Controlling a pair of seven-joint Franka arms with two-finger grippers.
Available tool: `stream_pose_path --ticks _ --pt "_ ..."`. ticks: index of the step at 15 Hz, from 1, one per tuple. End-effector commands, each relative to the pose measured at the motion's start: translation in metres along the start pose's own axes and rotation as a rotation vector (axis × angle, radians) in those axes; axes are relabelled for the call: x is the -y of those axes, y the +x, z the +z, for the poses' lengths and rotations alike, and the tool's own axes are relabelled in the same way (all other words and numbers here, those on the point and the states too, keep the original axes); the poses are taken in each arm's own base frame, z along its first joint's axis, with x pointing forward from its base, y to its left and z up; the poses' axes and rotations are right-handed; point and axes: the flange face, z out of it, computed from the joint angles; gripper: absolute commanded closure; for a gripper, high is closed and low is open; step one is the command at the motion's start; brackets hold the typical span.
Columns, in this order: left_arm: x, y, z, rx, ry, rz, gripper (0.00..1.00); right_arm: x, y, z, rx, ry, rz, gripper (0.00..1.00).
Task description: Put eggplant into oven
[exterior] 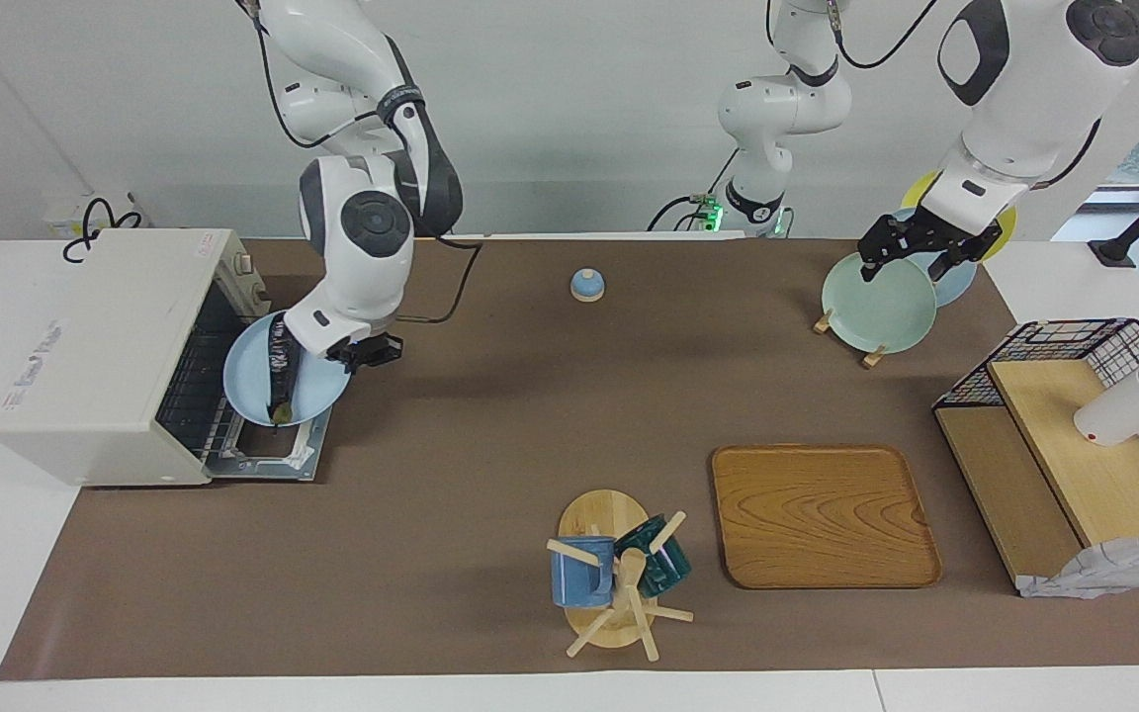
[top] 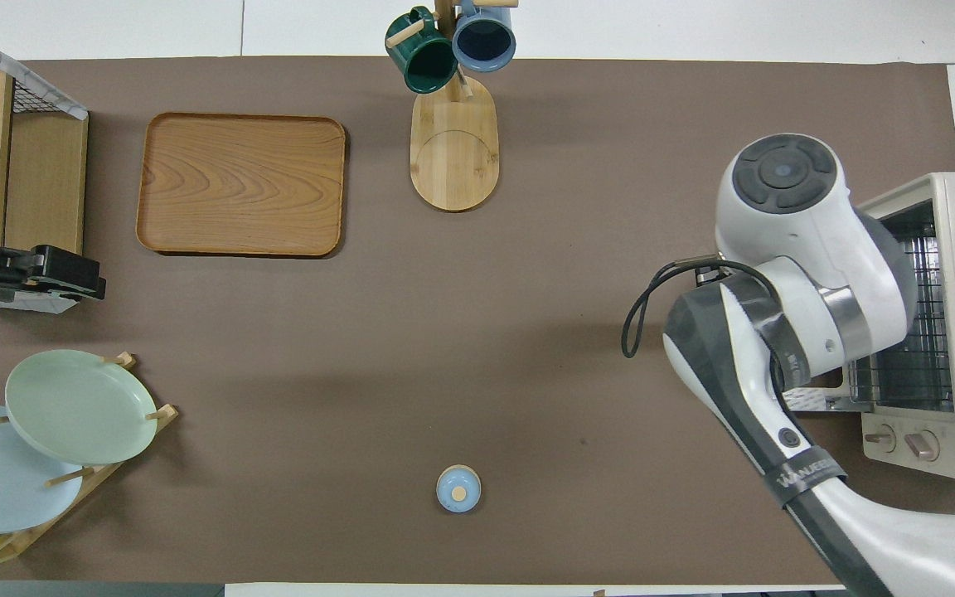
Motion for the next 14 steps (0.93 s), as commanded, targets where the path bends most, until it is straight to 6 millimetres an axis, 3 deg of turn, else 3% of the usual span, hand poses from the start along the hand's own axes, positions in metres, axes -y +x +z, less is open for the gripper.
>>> stream_pose_path --ticks 1,5,9,14 --pt "0.004 -0.003 -0.002 -0.001 0.016 0.006 0.0 -0.037 -0.005 0.016 0.01 0.02 -0.044 1.0" --pt "0.004 -0.003 -0.002 -0.002 0.016 0.006 0.0 -0.077 -0.01 0.04 0.035 0.042 -0.064 1.0" --pt "0.004 -0.003 -0.002 -0.002 0.016 0.006 0.0 -0.075 -0.026 0.073 -0.01 0.066 -0.073 1.0" --pt "0.004 -0.003 -0.002 -0.002 0.016 0.006 0.0 -0.09 -0.028 0.081 -0.001 0.073 -0.129 1.0"
